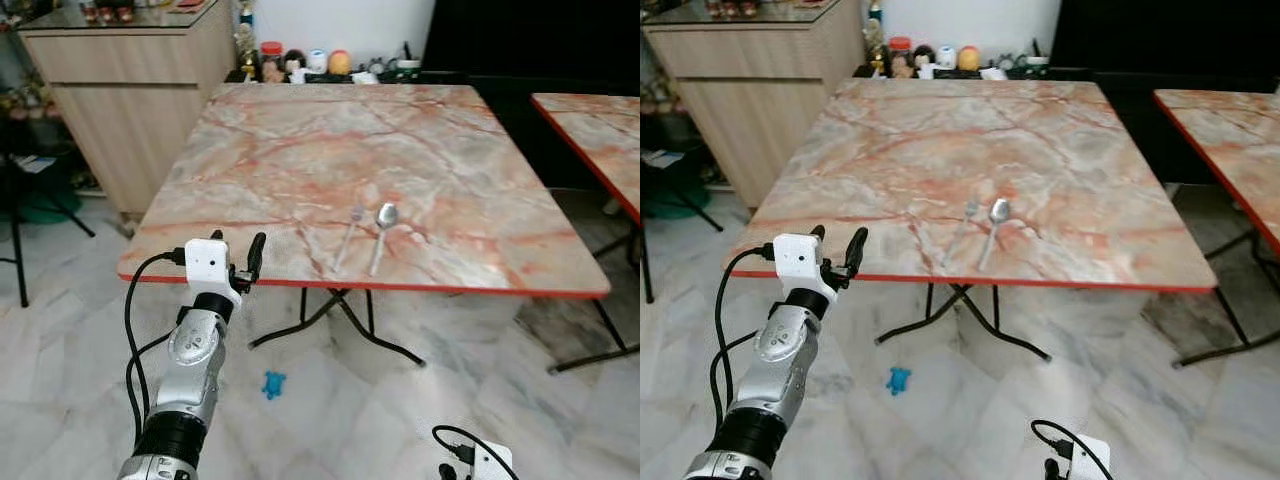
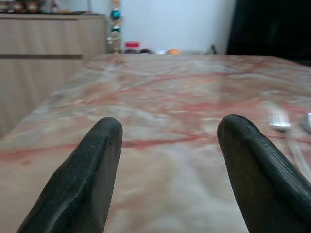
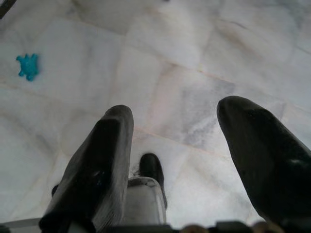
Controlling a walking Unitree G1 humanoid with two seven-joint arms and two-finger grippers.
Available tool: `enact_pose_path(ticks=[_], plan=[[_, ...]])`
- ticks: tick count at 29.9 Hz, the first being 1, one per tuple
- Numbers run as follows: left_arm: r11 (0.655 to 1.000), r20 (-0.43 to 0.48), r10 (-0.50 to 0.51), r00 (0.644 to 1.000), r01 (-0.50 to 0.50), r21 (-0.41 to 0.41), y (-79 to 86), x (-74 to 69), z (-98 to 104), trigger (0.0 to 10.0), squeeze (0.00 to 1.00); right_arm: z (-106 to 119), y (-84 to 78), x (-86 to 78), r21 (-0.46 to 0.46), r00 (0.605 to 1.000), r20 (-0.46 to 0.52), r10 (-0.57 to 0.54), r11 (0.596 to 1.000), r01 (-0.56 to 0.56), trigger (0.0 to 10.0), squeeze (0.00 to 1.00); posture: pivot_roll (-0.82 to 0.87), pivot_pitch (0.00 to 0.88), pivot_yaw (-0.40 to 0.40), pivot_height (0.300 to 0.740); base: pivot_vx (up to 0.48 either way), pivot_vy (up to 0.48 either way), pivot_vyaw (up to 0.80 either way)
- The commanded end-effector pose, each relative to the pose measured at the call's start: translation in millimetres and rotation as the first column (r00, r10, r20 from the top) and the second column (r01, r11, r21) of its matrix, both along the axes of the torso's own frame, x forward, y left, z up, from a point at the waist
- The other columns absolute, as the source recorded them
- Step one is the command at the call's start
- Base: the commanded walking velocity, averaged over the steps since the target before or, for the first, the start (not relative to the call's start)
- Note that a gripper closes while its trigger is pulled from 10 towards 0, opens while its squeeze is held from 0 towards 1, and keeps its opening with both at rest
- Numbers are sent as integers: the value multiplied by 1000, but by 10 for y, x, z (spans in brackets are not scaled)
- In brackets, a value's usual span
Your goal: Setting the table
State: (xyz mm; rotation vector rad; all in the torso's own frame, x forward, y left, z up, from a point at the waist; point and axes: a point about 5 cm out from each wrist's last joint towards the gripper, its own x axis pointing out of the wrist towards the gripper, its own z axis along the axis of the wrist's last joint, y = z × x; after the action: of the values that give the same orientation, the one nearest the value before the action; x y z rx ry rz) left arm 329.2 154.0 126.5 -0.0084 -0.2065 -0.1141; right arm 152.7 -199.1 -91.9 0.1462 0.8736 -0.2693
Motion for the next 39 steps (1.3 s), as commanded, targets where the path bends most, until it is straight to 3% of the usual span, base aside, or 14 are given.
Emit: enact_pose_path(ticks=[1,10,18,23,27,39], plan=[[1000,11,-13,1000,13,1,-7,19,53,10000,0,-9,8,-13,3,1000,-11,6,1000,-6,10000,0,14,0,-2,740,352,0,0],[1000,14,-26,1000,26,5,-35,15,69,10000,0,-1,26,13,5,1000,-3,9,1000,-9,10000,0,18,0,-2,740,346,0,-522],[998,-16,-64,998,64,22,-63,27,56,10000,0,1,32,23,0,1000,-4,21,1000,-21,10000,0,26,0,-2,740,0,0,-303],[995,-53,-96,994,95,-13,-99,34,38,10000,0,4,30,29,-5,1000,-4,26,1000,-26,10000,0,30,0,-3,740,0,0,0],[983,-70,-183,981,183,4,-192,8,42,10000,0,1,37,30,2,1000,-10,24,1000,-24,10000,0,32,2,-2,740,0,0,0],[975,-97,-220,971,223,24,-248,6,54,10000,0,2,47,38,7,999,-10,30,1000,-30,10000,0,36,10,1,740,0,0,-695]])
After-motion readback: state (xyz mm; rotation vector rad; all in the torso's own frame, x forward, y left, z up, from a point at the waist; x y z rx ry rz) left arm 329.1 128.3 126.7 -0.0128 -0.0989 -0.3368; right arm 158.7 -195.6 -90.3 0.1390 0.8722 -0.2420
